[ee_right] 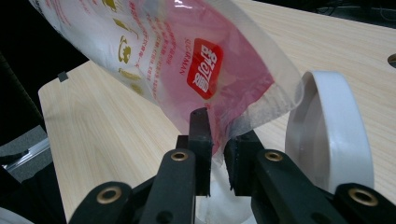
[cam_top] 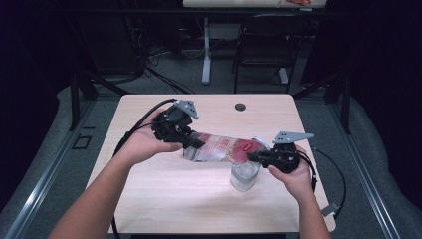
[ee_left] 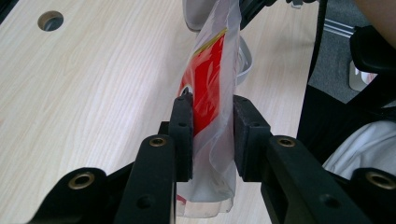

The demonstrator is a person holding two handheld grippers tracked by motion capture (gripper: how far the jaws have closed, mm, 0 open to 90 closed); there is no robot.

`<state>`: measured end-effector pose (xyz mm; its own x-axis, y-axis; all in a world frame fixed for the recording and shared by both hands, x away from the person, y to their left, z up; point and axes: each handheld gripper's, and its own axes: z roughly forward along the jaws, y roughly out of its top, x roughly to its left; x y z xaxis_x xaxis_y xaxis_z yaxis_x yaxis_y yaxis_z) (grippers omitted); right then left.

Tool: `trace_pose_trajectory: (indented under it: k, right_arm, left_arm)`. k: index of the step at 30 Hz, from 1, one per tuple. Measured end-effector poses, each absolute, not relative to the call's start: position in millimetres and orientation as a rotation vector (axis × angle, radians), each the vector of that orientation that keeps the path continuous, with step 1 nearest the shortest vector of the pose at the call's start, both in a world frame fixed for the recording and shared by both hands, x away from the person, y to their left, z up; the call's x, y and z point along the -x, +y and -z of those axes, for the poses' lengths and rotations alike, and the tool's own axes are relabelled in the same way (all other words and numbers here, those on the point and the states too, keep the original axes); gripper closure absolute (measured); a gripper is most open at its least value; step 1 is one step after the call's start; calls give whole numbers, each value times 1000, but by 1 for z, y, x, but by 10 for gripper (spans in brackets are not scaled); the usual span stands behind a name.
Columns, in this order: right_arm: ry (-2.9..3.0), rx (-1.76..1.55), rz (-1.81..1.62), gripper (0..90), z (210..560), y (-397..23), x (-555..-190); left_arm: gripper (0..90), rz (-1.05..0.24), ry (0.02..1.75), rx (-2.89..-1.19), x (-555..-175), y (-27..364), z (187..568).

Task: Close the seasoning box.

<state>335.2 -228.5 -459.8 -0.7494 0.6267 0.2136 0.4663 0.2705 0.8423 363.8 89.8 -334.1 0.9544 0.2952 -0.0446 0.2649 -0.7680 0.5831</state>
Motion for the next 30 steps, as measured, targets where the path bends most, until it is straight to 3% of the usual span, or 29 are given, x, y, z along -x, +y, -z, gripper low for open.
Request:
trace_pose_trajectory:
  k: [30]
  right_arm:
    - [2362, -1043, -1478, 805, 463, -230, -334]
  left_arm:
    - [736, -71, 378, -2487, -365, 85, 331]
